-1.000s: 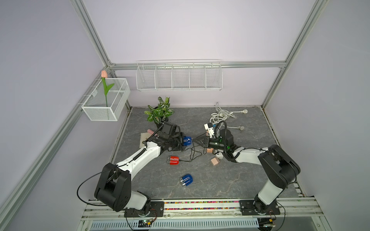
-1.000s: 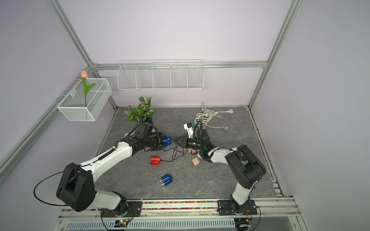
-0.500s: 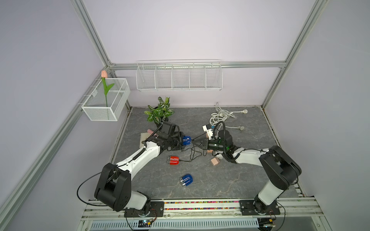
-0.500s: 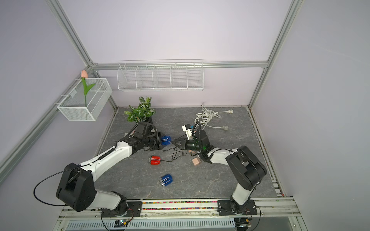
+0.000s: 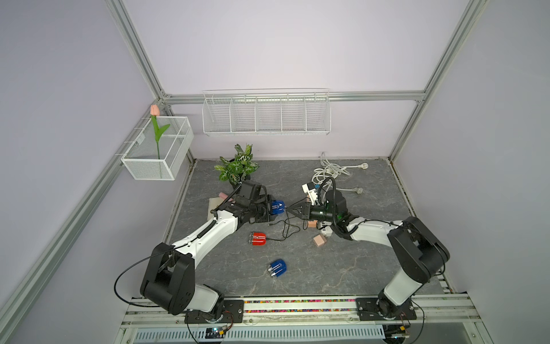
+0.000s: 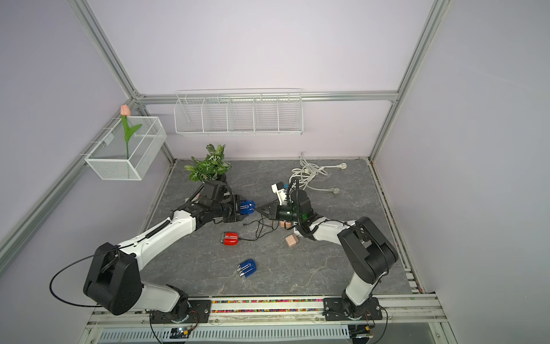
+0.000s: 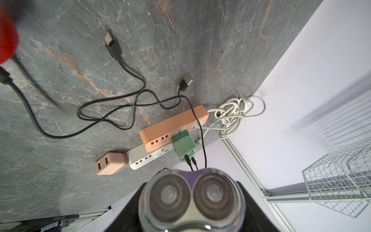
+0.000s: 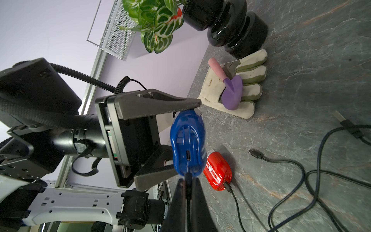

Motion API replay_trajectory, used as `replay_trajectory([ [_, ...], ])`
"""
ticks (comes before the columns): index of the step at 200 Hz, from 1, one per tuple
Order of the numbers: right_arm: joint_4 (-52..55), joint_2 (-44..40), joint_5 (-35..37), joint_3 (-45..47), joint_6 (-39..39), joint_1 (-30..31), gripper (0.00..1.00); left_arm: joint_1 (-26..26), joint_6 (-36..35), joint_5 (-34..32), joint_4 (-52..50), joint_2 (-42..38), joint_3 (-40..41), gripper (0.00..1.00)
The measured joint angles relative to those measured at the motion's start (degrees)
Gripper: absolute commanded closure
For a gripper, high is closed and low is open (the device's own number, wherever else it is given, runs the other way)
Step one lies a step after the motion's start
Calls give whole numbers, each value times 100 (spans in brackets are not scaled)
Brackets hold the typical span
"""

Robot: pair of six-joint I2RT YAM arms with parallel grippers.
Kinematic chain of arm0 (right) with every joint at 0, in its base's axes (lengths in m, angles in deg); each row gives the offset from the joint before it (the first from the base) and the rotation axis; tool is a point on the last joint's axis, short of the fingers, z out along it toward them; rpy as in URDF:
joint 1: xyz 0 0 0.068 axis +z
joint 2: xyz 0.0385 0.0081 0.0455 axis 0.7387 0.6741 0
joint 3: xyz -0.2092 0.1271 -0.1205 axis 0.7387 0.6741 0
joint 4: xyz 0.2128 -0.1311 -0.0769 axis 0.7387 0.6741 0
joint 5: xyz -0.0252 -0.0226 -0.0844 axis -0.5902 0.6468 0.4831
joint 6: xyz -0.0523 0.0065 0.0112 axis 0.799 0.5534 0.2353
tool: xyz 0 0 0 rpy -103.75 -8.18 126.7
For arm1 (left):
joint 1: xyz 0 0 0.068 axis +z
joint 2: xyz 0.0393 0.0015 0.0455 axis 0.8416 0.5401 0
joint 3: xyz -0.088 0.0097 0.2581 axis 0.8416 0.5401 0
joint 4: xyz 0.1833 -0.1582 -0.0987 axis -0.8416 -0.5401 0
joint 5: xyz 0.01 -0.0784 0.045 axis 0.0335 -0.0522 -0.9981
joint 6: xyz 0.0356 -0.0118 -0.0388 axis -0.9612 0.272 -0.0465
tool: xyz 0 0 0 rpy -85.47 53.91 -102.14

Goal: Charge the electric shaver
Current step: Insert the charging cable into the electric shaver.

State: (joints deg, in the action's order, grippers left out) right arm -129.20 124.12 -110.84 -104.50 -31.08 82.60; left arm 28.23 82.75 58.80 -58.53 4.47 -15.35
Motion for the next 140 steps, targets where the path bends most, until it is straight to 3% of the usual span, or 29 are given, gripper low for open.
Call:
replay_trajectory([
  [84, 260, -688, -4, 24, 70, -225, 93, -17, -2, 247, -11, -66, 0, 100],
  [140, 343, -533, -50, 24, 70, -181, 93, -17, -2, 306, -39, -66, 0, 100],
])
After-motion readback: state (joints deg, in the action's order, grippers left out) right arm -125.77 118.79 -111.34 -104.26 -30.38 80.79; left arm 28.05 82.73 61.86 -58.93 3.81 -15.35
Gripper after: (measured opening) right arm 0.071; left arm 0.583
